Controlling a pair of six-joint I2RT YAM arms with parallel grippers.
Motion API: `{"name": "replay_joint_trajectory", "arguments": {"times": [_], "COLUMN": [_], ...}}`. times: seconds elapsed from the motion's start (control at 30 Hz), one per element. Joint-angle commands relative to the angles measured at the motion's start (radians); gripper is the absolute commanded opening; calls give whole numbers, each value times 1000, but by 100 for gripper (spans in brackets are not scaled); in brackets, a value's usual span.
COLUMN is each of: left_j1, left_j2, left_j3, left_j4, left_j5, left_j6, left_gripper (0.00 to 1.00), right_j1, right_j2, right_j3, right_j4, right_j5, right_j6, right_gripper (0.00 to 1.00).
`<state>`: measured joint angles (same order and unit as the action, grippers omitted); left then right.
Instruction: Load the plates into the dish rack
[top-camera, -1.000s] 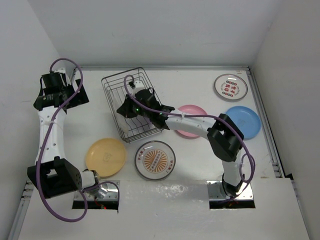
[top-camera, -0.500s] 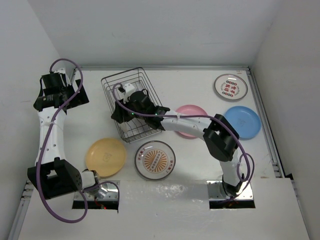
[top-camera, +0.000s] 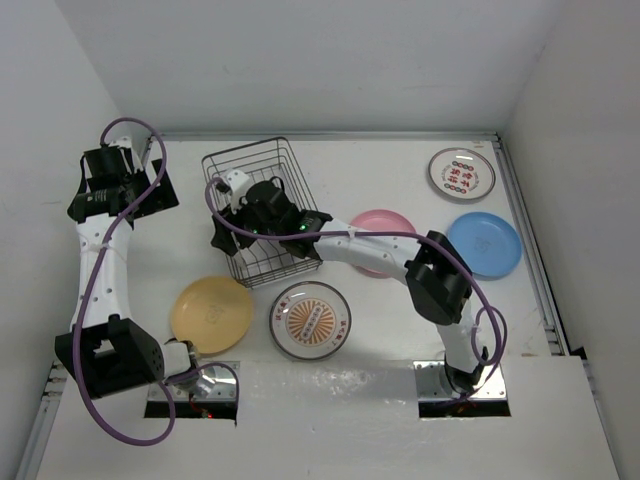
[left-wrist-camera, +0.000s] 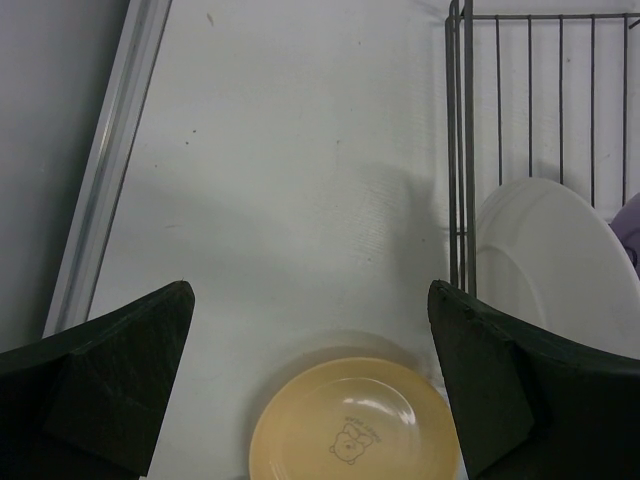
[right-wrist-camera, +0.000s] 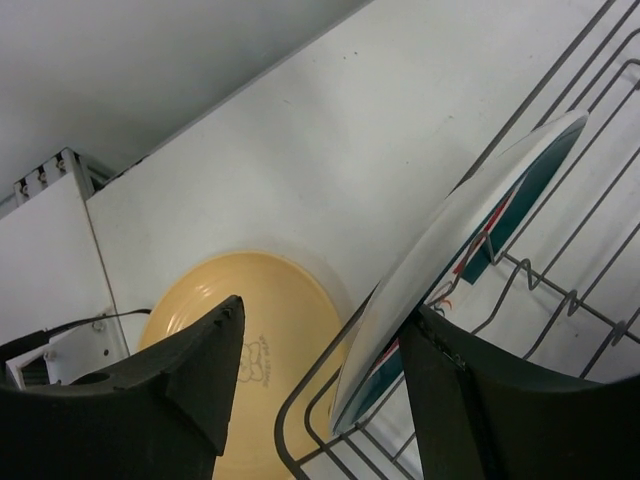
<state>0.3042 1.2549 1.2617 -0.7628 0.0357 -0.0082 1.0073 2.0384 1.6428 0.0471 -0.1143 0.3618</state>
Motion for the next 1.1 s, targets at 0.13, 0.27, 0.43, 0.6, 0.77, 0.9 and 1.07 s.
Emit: {"name": "replay_joint_trajectory", "arguments": {"times": [0.13,0.27,0.43,0.6,0.77,0.9,1.07], "left_j1": [13,13,13,13,13,13,13], "left_j2": [-20,-25,-31,-35,-40,-45,-46], "left_j3": [2,-1,-7,-10,-12,-12,-15], "left_j4": [31,31,31,31,31,30,30], "left_j5": [13,20,20,20,23,20,20], "left_j6": [2,4,4,4,4,4,4], "left_gripper": [100,100,100,100,100,100,100], "right_j1": [11,11,11,11,11,11,10], "right_j2": [3,16,16,9,11,3,-47], "right_j3": [46,67,78,81,95,106,140], "right_j4": [-4,-18,-39,-44,-72,-98,-141], "right_j5": [15,10,10,5,-1,8,7], "right_j6": [-20,-24,-44,-78,-93,-116,-213], "right_gripper": [65,65,73,99,99,99,99]}}
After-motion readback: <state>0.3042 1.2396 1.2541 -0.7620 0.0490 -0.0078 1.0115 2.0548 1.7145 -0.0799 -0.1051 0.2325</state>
